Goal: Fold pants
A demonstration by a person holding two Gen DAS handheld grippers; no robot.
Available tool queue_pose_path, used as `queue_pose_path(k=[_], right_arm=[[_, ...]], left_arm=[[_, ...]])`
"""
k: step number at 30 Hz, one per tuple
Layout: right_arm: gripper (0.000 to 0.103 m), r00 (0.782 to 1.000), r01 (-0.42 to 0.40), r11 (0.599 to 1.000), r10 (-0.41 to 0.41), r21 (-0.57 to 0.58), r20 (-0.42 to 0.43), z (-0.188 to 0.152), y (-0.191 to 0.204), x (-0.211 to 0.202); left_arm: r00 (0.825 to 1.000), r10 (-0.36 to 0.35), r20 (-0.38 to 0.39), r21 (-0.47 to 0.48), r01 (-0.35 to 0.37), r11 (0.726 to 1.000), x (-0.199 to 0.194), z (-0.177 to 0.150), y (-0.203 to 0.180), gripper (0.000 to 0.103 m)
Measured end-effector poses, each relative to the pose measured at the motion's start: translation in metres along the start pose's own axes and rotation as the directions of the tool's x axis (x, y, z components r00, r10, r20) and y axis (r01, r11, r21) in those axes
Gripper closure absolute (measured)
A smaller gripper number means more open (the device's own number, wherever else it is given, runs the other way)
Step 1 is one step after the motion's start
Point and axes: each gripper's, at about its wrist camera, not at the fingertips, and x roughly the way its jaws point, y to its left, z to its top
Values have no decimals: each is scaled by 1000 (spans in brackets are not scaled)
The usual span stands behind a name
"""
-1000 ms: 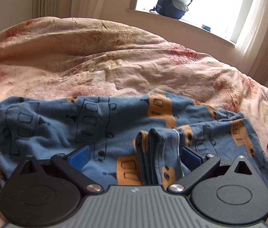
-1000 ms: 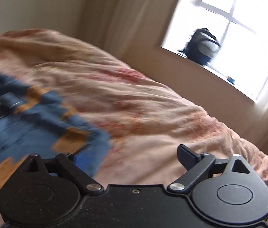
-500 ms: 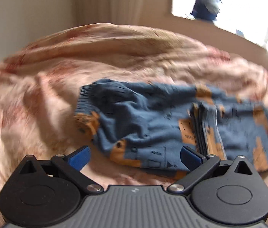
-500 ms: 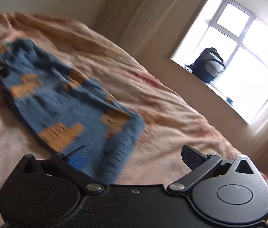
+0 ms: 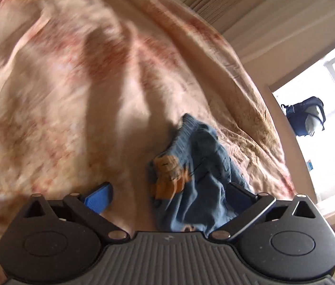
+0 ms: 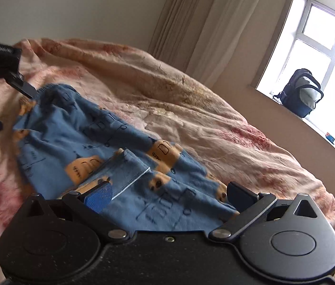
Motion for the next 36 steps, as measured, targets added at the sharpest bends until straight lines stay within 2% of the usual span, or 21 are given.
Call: queue_pose_path(k=[4,7,9,11,13,15,17,20,22,24,27,29,31,32,34,35,36], right_arm=[[1,1000,-14,999,15,47,-25,-11,3,22],[1,999,-31,994,34,109,-19,-19,-2,26],[1,999,-48,988,51,146,-18,-22,-6,28],[1,998,-57,981,61,185,-16,-26,-9,28],[1,998,-52,977,55,209,-12,-28,-9,27],[1,999,-35,978,36,206,-4,-30,-5,26],[1,1000,-13,980,13,197,3,-30,-1,24],[1,1000,5,980,-7,201,6,-31,2,23],[1,1000,7,979,-8,203,4,-31,1,23],[1,1000,6,979,-6,203,1,-30,1,23],[1,1000,7,979,-7,201,2,-30,2,23],[1,1000,8,980,-8,198,0,-29,2,23],[1,1000,7,982,-7,189,-5,-28,2,24],[1,1000,6,983,-4,181,-10,-26,1,24],[1,1000,0,988,4,152,-26,-20,0,22],[1,999,-2,991,6,131,-33,-17,-1,20],[1,999,-6,995,10,102,-37,-14,-1,17]], left_arm=[[997,77,23,162,-79,984,13,-15,-19,0],[996,81,37,217,-87,972,13,-20,-26,0],[997,59,43,158,-65,985,13,-14,-22,0],[997,-28,69,16,27,999,7,-10,-6,0],[986,-137,98,-138,150,979,3,-5,17,0],[973,-189,129,-225,214,950,2,-3,32,1],[972,-204,118,-224,226,948,5,-3,33,4],[971,-227,75,-146,236,961,10,-6,19,9],[975,-210,65,-118,217,969,14,-6,13,9],[978,-198,65,-169,207,964,17,-4,21,12],[978,-194,71,-270,206,941,20,-3,34,17],[977,-198,84,-303,214,929,24,-3,39,18],[979,-188,82,-302,204,931,27,-3,38,24],[981,-179,78,-293,194,936,27,-4,38,31],[983,-172,69,-278,184,943,27,-5,38,51],[983,-169,65,-287,180,941,28,-4,39,67],[983,-170,61,-299,181,937,25,-6,45,68]])
